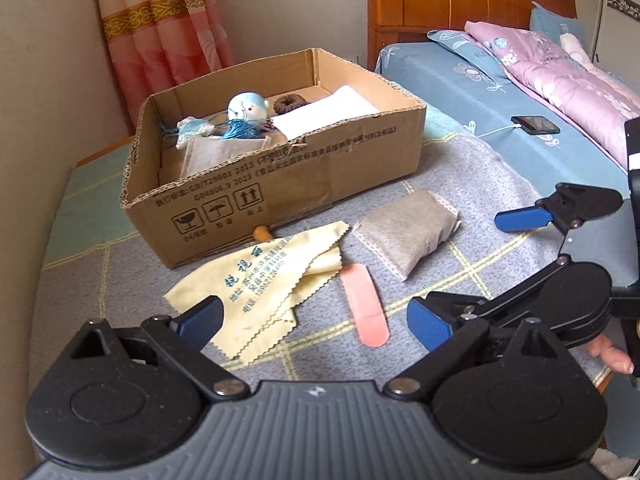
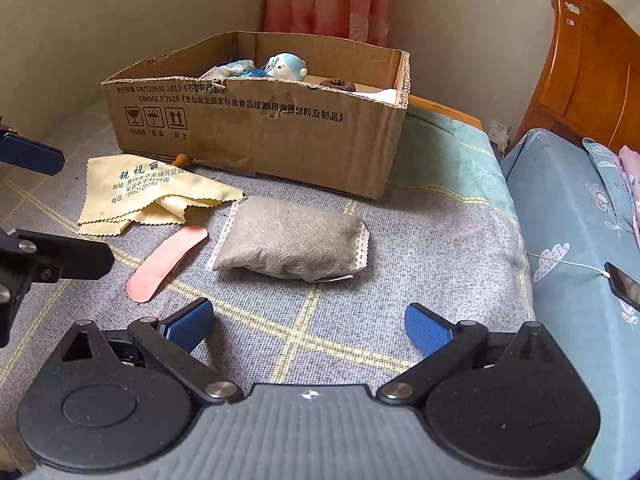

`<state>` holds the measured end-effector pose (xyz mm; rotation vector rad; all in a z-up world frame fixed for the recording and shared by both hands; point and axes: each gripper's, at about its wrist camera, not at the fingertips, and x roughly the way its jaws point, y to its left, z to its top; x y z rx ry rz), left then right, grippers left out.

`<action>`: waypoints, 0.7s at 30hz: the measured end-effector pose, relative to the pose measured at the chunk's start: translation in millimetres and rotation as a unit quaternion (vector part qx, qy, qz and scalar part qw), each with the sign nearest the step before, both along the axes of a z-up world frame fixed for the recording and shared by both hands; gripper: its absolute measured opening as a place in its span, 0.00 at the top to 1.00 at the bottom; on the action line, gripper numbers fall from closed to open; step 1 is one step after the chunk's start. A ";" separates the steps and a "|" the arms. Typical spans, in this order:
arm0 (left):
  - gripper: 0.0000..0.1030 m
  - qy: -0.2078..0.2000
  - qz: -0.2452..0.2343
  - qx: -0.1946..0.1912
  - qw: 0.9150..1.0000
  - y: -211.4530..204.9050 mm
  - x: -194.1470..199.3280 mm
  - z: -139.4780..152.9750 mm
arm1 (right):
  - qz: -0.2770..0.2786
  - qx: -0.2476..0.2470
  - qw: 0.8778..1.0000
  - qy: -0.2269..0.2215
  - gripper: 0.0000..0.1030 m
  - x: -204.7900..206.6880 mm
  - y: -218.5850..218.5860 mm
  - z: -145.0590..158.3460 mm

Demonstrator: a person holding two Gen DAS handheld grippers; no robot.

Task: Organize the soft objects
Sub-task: 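Grasp the pink strip with the left tool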

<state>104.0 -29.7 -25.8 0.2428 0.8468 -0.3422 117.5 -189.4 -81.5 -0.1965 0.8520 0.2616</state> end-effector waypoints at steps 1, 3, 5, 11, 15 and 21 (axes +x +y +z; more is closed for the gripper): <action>0.14 0.000 -0.001 -0.002 1.000 -3.2 0.1 0.0 | -0.002 0.009 1.000 0.003 0.00 0.1 -2.1 -0.8; 0.22 0.004 -0.002 -0.010 1.000 -8.7 0.5 -0.6 | -0.002 0.015 1.000 0.002 0.00 -0.8 -4.9 -2.4; 0.30 0.009 -0.002 -0.016 1.000 -14.7 1.0 -2.6 | 0.001 0.017 1.000 -0.001 0.00 -3.7 -6.2 -3.6; 0.50 0.032 -0.001 -0.032 0.999 -28.8 4.6 -14.0 | 0.020 0.021 1.000 -0.010 0.00 -10.5 -11.8 -4.8; 0.54 0.048 0.004 -0.041 0.998 -34.9 8.5 -23.0 | 0.027 0.023 0.999 -0.016 0.00 -13.5 -14.0 -5.9; 0.59 0.051 0.011 -0.032 0.998 -41.8 14.3 -30.0 | 0.038 0.026 0.999 -0.021 0.00 -15.2 -16.4 -6.3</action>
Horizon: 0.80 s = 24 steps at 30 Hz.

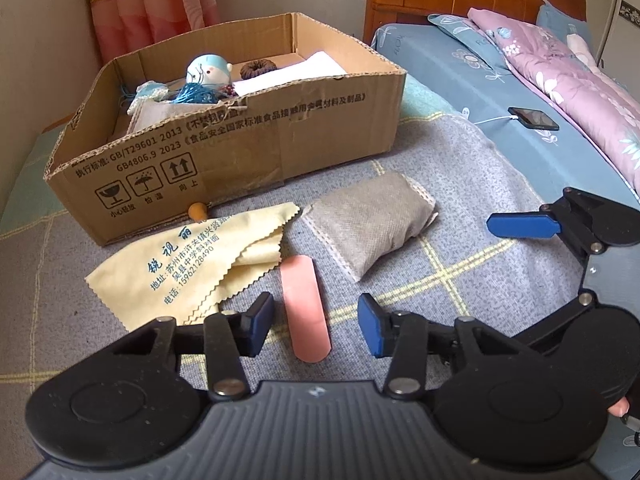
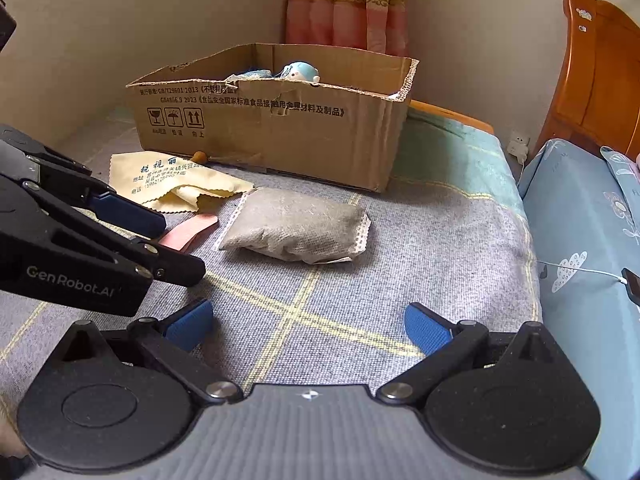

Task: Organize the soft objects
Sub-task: 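Grasp the pink strip with the left tool, then grasp the second grey sachet with the right tool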

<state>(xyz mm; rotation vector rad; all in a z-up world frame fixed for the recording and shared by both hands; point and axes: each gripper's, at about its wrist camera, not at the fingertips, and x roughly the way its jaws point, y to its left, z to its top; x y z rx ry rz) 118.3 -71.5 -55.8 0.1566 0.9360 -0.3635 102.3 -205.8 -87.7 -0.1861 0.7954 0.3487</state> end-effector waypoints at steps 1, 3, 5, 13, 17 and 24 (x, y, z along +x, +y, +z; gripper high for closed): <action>0.62 -0.001 0.001 0.001 1.000 -0.7 1.0 0.0 | 0.001 0.001 1.000 -0.001 0.00 -0.3 -0.4 -0.1; 0.68 -0.002 0.001 0.004 1.000 -2.6 1.9 0.1 | 0.003 0.001 1.000 -0.003 0.00 -0.3 -0.5 -0.4; 0.73 -0.003 -0.002 0.002 1.000 -4.2 2.7 0.4 | 0.004 0.002 1.000 -0.004 0.00 -0.4 -1.0 -0.8; 0.83 -0.007 -0.009 0.000 1.000 -4.1 2.3 1.4 | 0.006 0.005 1.000 -0.011 0.00 -2.3 -1.7 -2.0; 0.83 -0.009 -0.010 -0.001 1.000 -0.9 0.7 3.3 | 0.004 0.006 1.000 -0.014 0.00 -3.6 -2.0 -2.5; 0.83 -0.024 -0.004 -0.008 1.000 13.3 -7.4 13.3 | -0.004 0.002 1.000 -0.005 0.00 -2.1 1.2 -1.2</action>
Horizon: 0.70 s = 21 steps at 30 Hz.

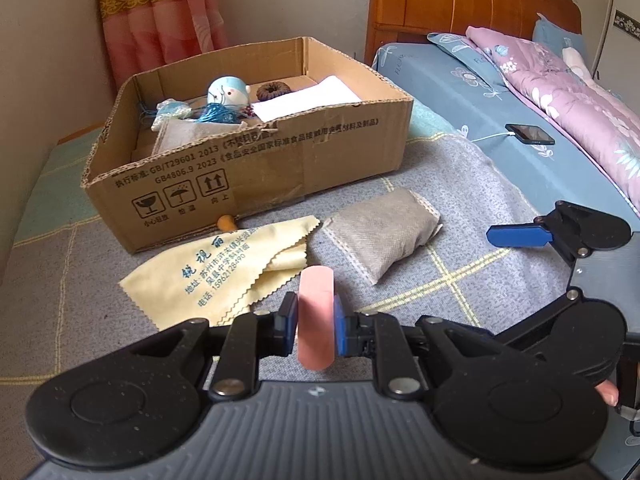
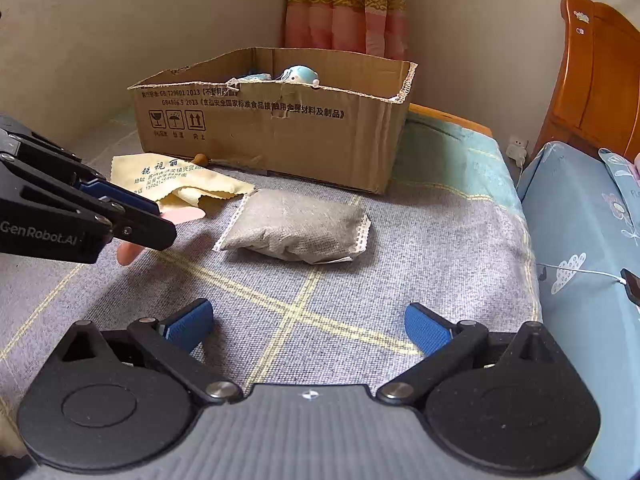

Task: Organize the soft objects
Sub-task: 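Grasp the second grey sachet with the right tool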

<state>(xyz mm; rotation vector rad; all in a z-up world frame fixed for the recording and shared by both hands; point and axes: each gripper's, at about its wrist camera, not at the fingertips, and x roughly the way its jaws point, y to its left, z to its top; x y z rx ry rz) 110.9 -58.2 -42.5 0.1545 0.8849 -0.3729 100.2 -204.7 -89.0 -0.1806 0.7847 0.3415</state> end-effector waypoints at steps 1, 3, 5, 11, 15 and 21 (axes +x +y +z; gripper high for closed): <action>0.83 -0.002 0.003 -0.001 1.000 2.9 -1.1 1.0 | -0.001 0.000 1.000 0.001 0.00 0.2 0.7 0.0; 0.83 -0.005 0.008 -0.002 1.000 9.3 -4.0 2.8 | -0.002 -0.002 1.000 0.004 0.00 0.9 3.2 0.6; 0.83 -0.007 0.013 -0.004 1.000 15.5 -6.6 4.1 | -0.001 -0.007 1.000 0.004 0.00 2.2 6.9 1.3; 0.83 -0.011 0.025 -0.009 1.000 30.5 -8.8 5.1 | 0.006 -0.008 1.000 0.008 0.00 17.1 22.7 1.2; 0.83 -0.010 0.029 -0.014 0.999 38.6 -9.1 4.6 | -0.010 0.001 1.000 0.013 0.00 32.7 28.0 -0.2; 0.83 -0.012 0.026 -0.020 0.999 48.3 -8.1 6.5 | -0.017 0.001 1.000 0.013 0.00 52.1 33.7 -0.2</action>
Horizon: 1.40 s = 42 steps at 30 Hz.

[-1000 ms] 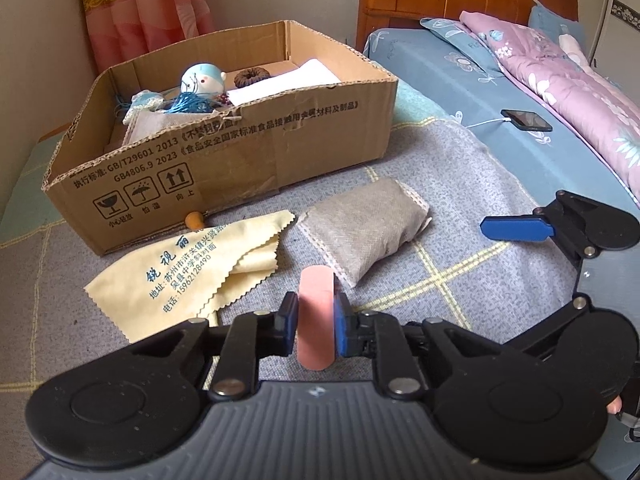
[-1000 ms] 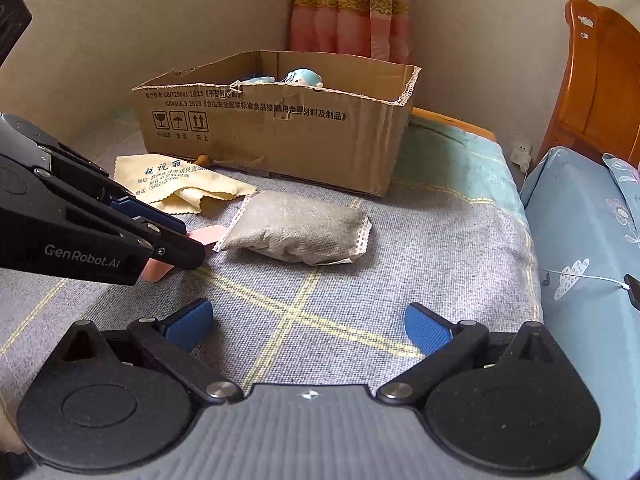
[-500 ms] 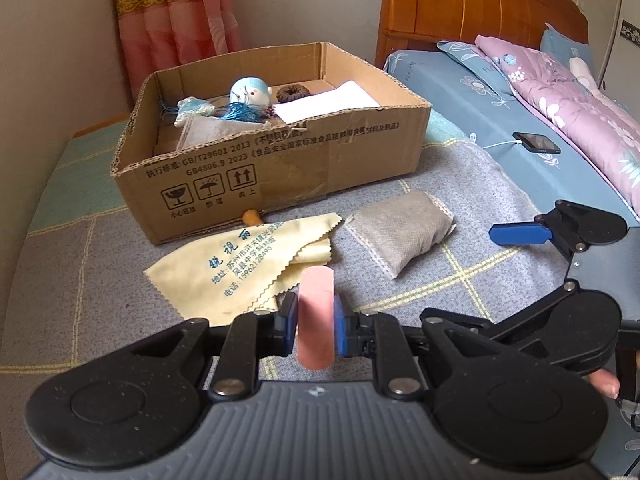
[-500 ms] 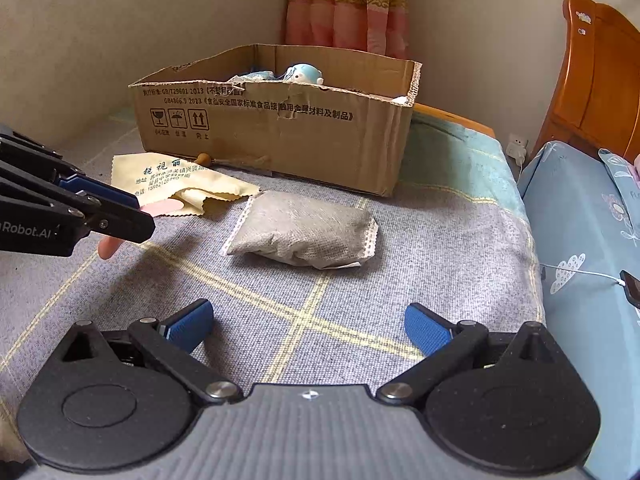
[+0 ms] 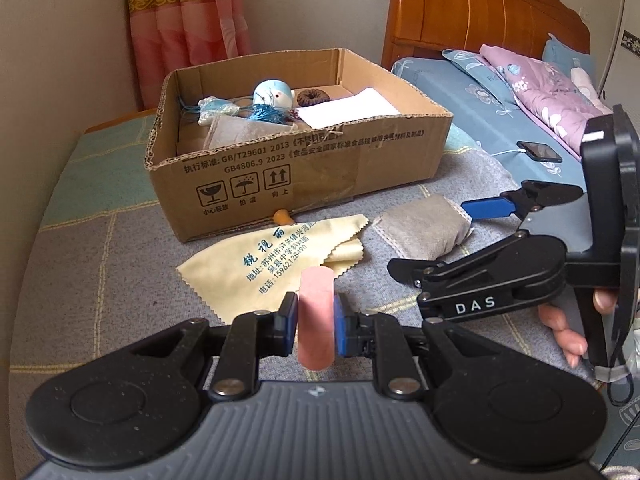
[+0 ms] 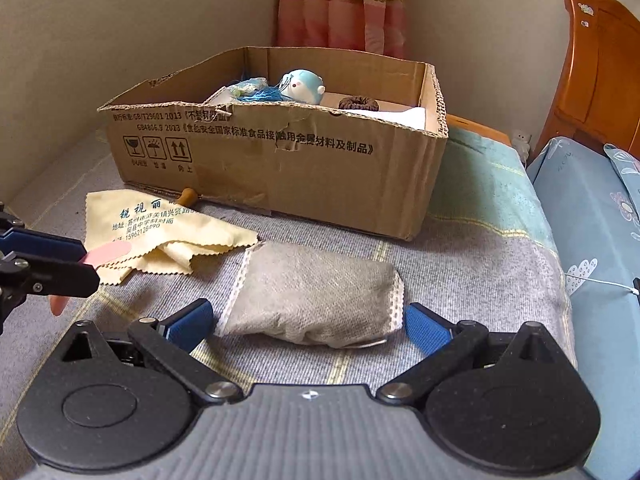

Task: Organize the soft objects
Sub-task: 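Grasp the second grey sachet with the right tool, then carry the grey sachet into the box and open the right tool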

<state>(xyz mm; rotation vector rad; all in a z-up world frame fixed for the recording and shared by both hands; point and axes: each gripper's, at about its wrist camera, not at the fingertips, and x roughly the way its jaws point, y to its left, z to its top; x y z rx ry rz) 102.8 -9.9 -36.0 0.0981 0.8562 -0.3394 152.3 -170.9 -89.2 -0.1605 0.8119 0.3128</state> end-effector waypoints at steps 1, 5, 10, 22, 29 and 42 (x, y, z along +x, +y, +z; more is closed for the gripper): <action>0.83 -0.001 -0.001 0.000 1.000 1.0 0.2 0.3 | -0.001 0.000 1.000 -0.001 0.00 2.1 0.8 -0.2; 0.83 -0.001 -0.003 0.000 1.000 3.5 2.1 0.0 | -0.006 0.000 1.000 -0.002 0.00 10.3 5.0 -0.3; 0.83 -0.002 -0.008 -0.001 1.000 5.1 2.6 1.1 | -0.015 0.000 1.000 -0.006 0.00 10.2 6.0 -0.5; 0.83 -0.006 -0.016 0.003 1.000 6.9 0.0 6.1 | -0.023 -0.015 0.999 -0.028 0.42 -6.5 8.0 16.0; 0.83 -0.015 -0.027 0.012 0.999 8.3 -4.4 13.5 | -0.024 0.008 0.999 -0.021 0.45 -14.7 -4.2 30.1; 0.83 -0.036 -0.049 0.034 0.998 15.6 -9.8 34.4 | 0.024 0.021 0.995 -0.091 0.45 -17.1 -4.3 102.4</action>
